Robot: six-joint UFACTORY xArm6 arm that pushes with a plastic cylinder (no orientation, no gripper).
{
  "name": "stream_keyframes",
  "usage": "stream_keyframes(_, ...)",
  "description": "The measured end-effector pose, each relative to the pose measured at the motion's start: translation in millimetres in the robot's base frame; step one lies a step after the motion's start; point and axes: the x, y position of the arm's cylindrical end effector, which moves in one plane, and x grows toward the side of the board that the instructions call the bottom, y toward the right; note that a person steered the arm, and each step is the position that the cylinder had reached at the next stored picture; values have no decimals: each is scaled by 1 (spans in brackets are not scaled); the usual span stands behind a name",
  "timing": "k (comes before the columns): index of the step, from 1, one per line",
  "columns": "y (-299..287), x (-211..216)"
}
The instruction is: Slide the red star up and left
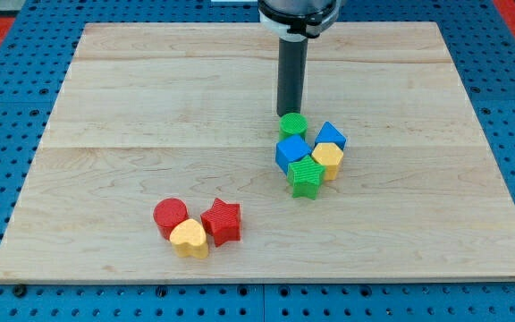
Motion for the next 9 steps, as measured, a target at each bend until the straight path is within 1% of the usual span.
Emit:
stream_keyframes(1,4,0)
stream_keyframes(2,-20,-1)
stream_keyframes(3,-149,38)
stream_keyframes(4,-228,116)
stream_keyframes(5,-285,211)
stream_keyframes(6,-272,232)
stream_keyframes(8,-90,227)
stream_keyframes(9,-66,211)
